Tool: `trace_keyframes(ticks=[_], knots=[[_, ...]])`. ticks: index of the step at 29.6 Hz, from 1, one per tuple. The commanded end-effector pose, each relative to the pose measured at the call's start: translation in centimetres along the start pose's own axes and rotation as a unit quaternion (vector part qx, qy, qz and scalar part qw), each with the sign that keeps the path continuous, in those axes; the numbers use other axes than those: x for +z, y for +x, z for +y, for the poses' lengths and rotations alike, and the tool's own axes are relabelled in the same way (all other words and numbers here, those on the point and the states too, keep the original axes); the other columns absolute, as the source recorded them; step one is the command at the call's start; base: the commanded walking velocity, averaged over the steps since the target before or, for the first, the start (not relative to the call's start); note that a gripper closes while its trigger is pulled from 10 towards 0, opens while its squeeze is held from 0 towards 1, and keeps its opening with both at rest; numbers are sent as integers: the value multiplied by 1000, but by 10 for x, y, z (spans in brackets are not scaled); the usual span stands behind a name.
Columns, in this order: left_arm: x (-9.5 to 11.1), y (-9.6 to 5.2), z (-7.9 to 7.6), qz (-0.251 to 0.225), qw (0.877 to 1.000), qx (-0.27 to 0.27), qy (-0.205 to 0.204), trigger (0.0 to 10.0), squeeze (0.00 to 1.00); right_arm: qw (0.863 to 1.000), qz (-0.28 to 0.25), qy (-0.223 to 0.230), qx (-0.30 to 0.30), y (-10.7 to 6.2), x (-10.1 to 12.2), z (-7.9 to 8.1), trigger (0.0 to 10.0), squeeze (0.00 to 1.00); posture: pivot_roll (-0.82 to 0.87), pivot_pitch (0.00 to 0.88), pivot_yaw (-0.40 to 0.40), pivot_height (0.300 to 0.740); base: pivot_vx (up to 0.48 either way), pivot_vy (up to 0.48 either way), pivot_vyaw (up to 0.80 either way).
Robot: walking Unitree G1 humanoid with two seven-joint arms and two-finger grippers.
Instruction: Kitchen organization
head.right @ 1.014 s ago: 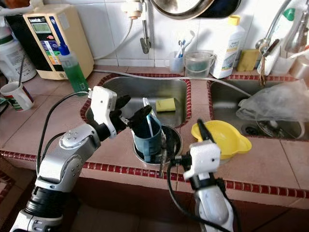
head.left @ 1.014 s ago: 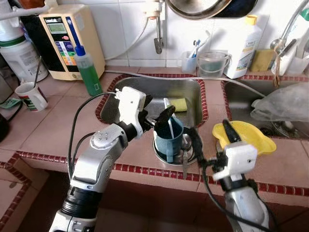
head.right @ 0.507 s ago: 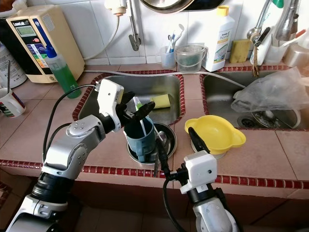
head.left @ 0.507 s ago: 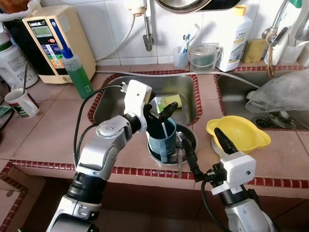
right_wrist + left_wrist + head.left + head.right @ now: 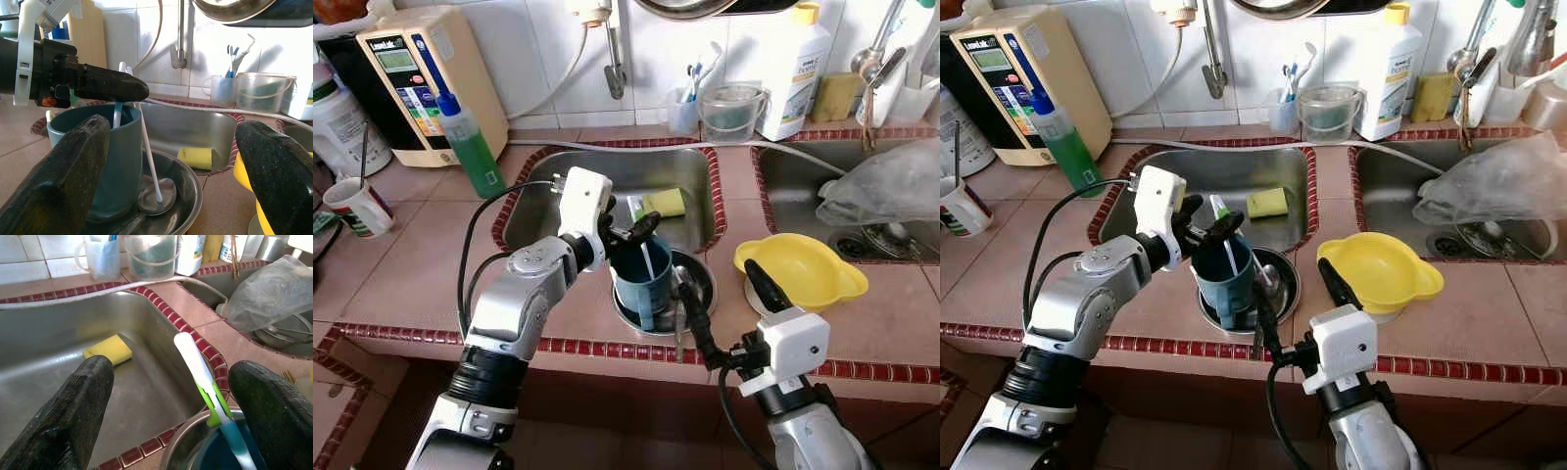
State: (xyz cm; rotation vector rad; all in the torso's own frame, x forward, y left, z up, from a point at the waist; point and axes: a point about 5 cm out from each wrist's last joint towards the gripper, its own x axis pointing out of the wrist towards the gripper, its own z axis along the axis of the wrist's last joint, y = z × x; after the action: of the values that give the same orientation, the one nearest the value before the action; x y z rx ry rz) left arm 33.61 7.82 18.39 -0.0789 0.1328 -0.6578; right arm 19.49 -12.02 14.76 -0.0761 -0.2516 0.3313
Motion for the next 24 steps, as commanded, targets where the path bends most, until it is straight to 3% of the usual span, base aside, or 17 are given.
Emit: trace_keyframes(ticks=[1,2,3,4,24], knots=[[7,-4,3,-4,1000,-3,3,10000,0,1000,-1,3,3,0,1,3,10000,0,-214,62,170,740,0,0,0],[8,-4,2,-6,1000,-10,-4,2000,0,1000,0,3,4,1,0,3,10000,0,-212,61,170,740,0,0,0],[8,-4,2,-6,1000,-10,-4,2000,0,1000,0,3,4,1,0,3,10000,0,-212,61,170,740,0,0,0],[10,-5,2,-7,1000,-11,-8,0,0,1000,1,2,3,2,0,3,10000,0,-210,59,171,740,0,0,0],[14,-5,1,-3,999,-32,1,0,0,1000,4,2,4,-1,1,4,10000,0,-218,74,185,740,0,0,0]])
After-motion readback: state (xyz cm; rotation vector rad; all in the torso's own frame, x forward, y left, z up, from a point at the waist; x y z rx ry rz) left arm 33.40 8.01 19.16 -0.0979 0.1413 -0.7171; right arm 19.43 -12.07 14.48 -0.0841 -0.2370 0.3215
